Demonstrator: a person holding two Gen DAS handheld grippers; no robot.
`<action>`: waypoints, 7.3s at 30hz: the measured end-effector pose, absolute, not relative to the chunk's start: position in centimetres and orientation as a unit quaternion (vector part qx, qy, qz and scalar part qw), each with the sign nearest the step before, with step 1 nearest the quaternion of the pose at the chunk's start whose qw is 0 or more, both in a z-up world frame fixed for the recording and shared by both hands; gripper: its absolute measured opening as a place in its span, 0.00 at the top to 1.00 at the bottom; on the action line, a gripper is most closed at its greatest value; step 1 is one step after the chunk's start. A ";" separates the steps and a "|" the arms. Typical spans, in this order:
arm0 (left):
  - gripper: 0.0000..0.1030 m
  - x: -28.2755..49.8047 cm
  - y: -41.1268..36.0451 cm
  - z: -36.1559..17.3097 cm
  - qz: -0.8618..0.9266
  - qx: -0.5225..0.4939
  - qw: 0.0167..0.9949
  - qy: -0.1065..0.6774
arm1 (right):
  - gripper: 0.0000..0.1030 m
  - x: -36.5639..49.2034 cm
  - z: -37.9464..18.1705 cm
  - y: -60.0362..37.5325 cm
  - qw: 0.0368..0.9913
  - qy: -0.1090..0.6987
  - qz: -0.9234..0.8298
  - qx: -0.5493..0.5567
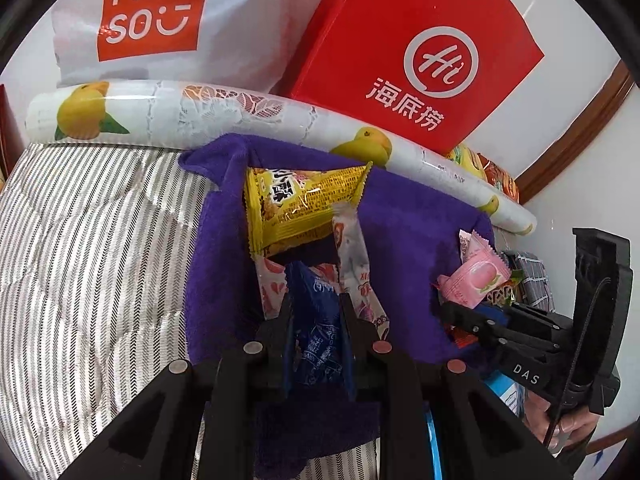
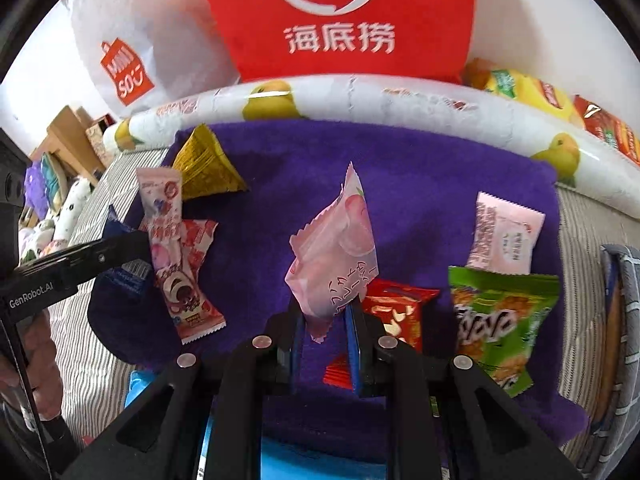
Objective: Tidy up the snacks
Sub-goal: 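Lower both packets onto the purple towel and open both tools, then move both tools back toward the pink-yellow chip bag and pink candy bag, then grasp the pink-yellow chip bag with the right tool while the left tool grasps the pink candy bag, then lift and carry both bags over the purple towel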
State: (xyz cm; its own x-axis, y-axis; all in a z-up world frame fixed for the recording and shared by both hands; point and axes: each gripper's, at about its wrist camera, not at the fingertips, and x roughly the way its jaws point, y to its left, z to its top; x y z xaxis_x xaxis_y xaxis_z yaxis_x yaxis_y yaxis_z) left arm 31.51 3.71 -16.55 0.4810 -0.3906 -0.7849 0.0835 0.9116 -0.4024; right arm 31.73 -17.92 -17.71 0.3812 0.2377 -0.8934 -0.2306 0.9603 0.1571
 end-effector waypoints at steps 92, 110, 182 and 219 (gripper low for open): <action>0.44 15.6 5.1 -13.9 -0.134 -0.092 0.846 0.507 | 0.36 10.3 -17.2 -16.4 0.828 0.538 0.127 0.097; 0.33 15.0 0.5 -14.9 -0.179 -0.080 0.835 0.514 | 0.36 8.2 -14.2 -22.2 0.857 0.499 0.086 0.095; 0.43 15.9 1.8 -3.1 -0.162 -0.070 0.889 0.422 | 0.36 13.0 -2.2 -25.5 0.908 0.411 0.047 0.068; 0.43 24.1 -2.0 -2.9 -0.188 -0.071 0.884 0.422 | 0.36 22.0 -1.5 -24.0 0.910 0.404 0.086 0.041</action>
